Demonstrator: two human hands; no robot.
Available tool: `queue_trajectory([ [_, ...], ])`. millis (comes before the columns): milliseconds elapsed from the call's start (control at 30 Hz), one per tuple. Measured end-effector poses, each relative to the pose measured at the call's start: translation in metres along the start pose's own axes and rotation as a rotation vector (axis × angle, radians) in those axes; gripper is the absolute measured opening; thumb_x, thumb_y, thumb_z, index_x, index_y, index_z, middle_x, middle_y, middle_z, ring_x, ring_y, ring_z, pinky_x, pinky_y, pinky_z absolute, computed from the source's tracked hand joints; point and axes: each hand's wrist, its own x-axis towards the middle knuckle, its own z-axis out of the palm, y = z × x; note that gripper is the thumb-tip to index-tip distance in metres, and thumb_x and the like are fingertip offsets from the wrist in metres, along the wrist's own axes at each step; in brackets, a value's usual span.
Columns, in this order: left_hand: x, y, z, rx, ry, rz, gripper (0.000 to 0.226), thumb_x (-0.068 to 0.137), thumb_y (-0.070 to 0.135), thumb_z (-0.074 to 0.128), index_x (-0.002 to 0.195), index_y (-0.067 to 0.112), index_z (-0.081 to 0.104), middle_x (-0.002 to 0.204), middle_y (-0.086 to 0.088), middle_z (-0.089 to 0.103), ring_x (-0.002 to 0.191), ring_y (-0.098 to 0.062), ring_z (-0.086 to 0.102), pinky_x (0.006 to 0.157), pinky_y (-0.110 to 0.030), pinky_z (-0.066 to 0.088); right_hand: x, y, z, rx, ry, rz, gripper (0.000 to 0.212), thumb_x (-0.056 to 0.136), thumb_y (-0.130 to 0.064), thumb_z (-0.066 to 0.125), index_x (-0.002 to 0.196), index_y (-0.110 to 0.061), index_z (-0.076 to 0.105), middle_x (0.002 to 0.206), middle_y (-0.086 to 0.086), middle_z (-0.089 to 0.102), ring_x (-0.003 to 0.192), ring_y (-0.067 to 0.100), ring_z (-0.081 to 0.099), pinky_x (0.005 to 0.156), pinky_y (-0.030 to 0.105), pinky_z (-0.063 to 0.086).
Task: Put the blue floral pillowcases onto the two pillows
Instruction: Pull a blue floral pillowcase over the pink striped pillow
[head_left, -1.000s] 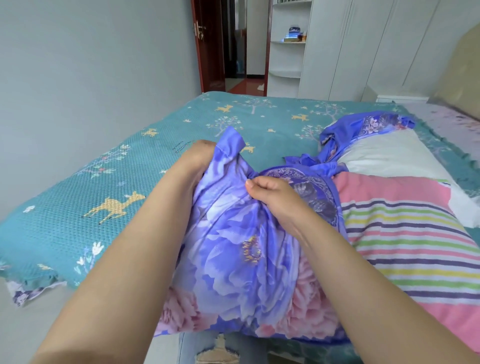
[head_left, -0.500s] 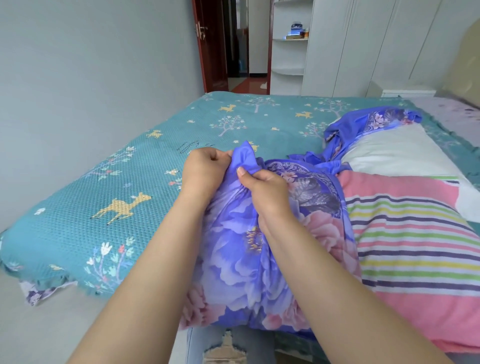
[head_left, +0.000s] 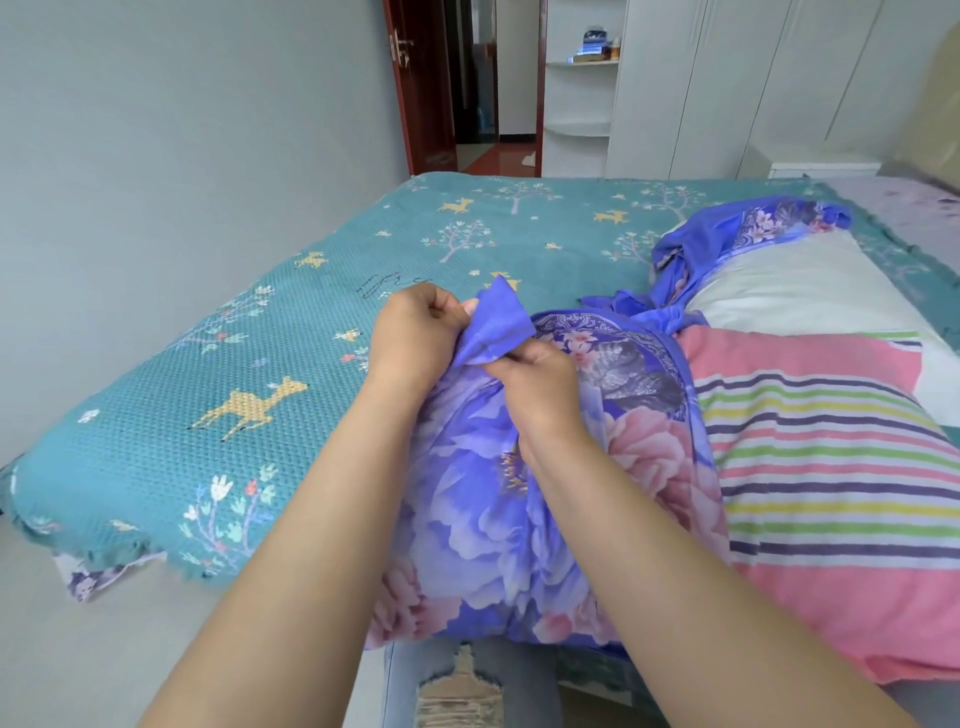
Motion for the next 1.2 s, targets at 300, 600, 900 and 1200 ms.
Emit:
queue_trajectory([
  [300, 0.015, 0.02, -0.02, 0.083, -0.34, 0.03, 0.019, 0.087, 0.016, 0.062, 0.069, 0.02, 0.059, 0.063, 0.004, 0.057, 0.055, -0.006, 0.046, 0.047, -0.013, 0.04, -0.004, -0.011, -0.023, 0.424, -0.416, 0.24, 0.024, 0.088, 0.01, 0.046, 0.089, -0.006, 0.065, 0.078, 0.003, 0.072, 0.072, 0.014, 0.068, 0.08, 0.03, 0.054],
  [600, 0.033, 0.044, 0.005, 0.483, -0.559, 0.18, 0.014, 0.085, 0.01, 0.061, 0.074, 0.016, 0.057, 0.07, -0.004, 0.054, 0.073, -0.01, 0.044, 0.053, -0.017, 0.039, -0.017, -0.017, -0.044, 0.474, -0.605, 0.34, 0.025, 0.084, -0.007, 0.05, 0.076, -0.006, 0.074, 0.078, 0.005, 0.072, 0.073, 0.013, 0.069, 0.076, 0.026, 0.056],
  [900, 0.014, 0.004, -0.019, 0.538, -0.18, 0.072, 0.02, 0.093, 0.019, 0.051, 0.102, 0.006, 0.062, 0.107, -0.02, 0.064, 0.1, -0.032, 0.06, 0.072, -0.028, 0.036, -0.002, -0.003, -0.022, 0.264, -0.275, 0.177, 0.022, 0.08, -0.019, 0.068, 0.062, -0.014, 0.057, 0.062, 0.006, 0.054, 0.056, 0.015, 0.046, 0.055, 0.028, 0.04],
  [1200, 0.001, -0.005, -0.028, -0.278, -0.412, -0.204, 0.017, 0.09, 0.003, 0.058, 0.076, 0.009, 0.064, 0.054, 0.003, 0.067, 0.047, -0.006, 0.06, 0.053, -0.02, 0.054, 0.033, -0.024, -0.011, -0.43, -0.175, -0.085, 0.021, 0.084, -0.022, 0.07, 0.095, -0.005, 0.068, 0.083, 0.002, 0.066, 0.076, 0.015, 0.06, 0.084, 0.037, 0.051],
])
